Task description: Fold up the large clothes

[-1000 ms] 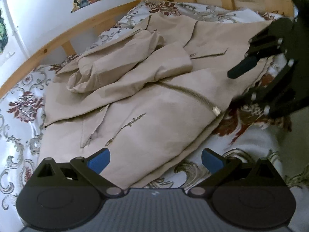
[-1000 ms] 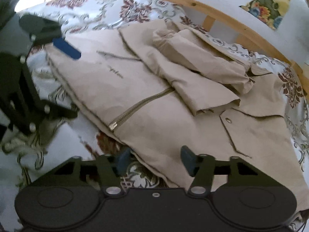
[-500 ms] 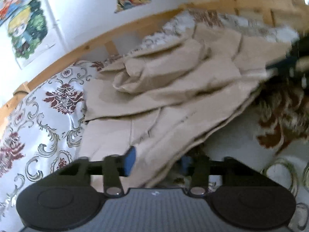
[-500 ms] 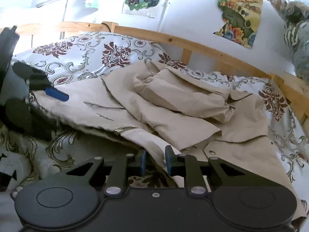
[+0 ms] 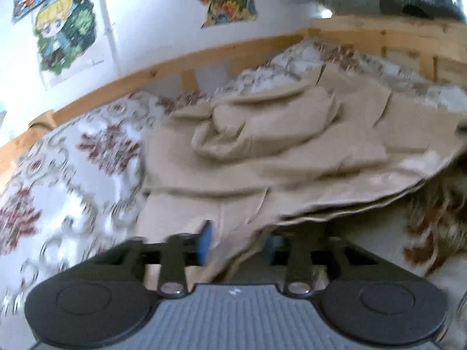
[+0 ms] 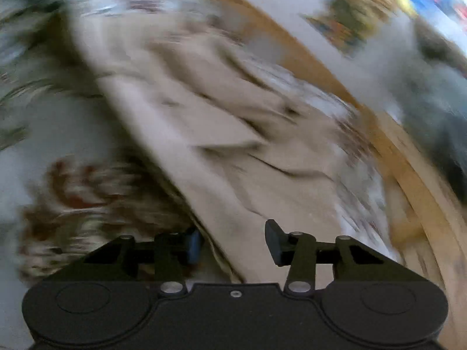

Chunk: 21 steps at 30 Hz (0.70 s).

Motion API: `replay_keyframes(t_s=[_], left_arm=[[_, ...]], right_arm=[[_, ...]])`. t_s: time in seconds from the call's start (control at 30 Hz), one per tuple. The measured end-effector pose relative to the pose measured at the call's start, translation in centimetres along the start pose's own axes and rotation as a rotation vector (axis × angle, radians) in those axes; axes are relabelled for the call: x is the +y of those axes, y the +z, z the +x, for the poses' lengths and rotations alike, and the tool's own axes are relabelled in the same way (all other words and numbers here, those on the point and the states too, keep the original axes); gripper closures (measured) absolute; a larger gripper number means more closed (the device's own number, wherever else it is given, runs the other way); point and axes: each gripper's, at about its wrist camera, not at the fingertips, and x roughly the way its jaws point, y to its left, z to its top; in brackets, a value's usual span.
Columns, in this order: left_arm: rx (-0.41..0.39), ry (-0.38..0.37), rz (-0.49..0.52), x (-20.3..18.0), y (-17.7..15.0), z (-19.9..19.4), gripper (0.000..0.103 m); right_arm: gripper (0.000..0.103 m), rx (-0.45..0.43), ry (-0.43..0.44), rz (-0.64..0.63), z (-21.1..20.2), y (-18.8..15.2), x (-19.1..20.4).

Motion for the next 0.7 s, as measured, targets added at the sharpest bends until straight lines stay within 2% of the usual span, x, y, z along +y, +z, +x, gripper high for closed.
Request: replay_keyframes(t_s=[0.03, 0.1, 0.23, 0.33, 0.37, 0.4, 0.43, 0.5, 0.6, 0.7], left_arm=[[0.009, 0.010, 0.006, -0.1, -0.9, 0.0, 0.049], [0.035, 0.015, 0.019, -0.1, -2.7, 0.0, 0.049], [0.040, 0.115, 0.050, 0.3, -4.6, 0.0, 0.051], [0.016, 0.132, 0.078, 0.9, -4.7, -0.3, 0.051], [0.004, 0.136, 0.091, 0.9, -4.6, -0.5, 0.059], [-0.005, 0.124, 0.095, 1.0, -4.5, -0.7, 0.081], [-0.005, 0.102, 0.093, 1.1, -4.3, -0.9, 0.092], [-0.027, 0.080, 0.061, 1.4, -3.7, -1.6, 0.099], [-0.079, 0.041, 0.013, 2.2, -2.0, -3.4, 0.100], [-0.136, 0.004, 0.008, 3.3, -0.1, -6.1, 0.100]], right_arm=[[0.055, 0.008, -0.015, 0.078, 0.1, -0.1, -1.2], [0.057, 0.031, -0.083, 0.155, 0.4, -0.3, -2.6], [0.060, 0.020, -0.133, 0.263, 0.1, -1.2, -4.5], [0.085, 0.006, -0.096, 0.284, 0.0, -1.3, -4.6], [0.087, 0.003, -0.086, 0.281, 0.1, -1.2, -4.4], [0.088, 0.003, -0.085, 0.274, 0.1, -1.2, -4.3], [0.097, 0.002, -0.086, 0.271, -0.2, -1.3, -4.2], [0.097, -0.005, -0.088, 0.289, -0.5, -1.2, -4.4], [0.098, -0.011, -0.117, 0.254, -0.7, -0.5, -4.5], [0.099, -0.038, -0.117, 0.181, -2.1, 0.1, -4.7]])
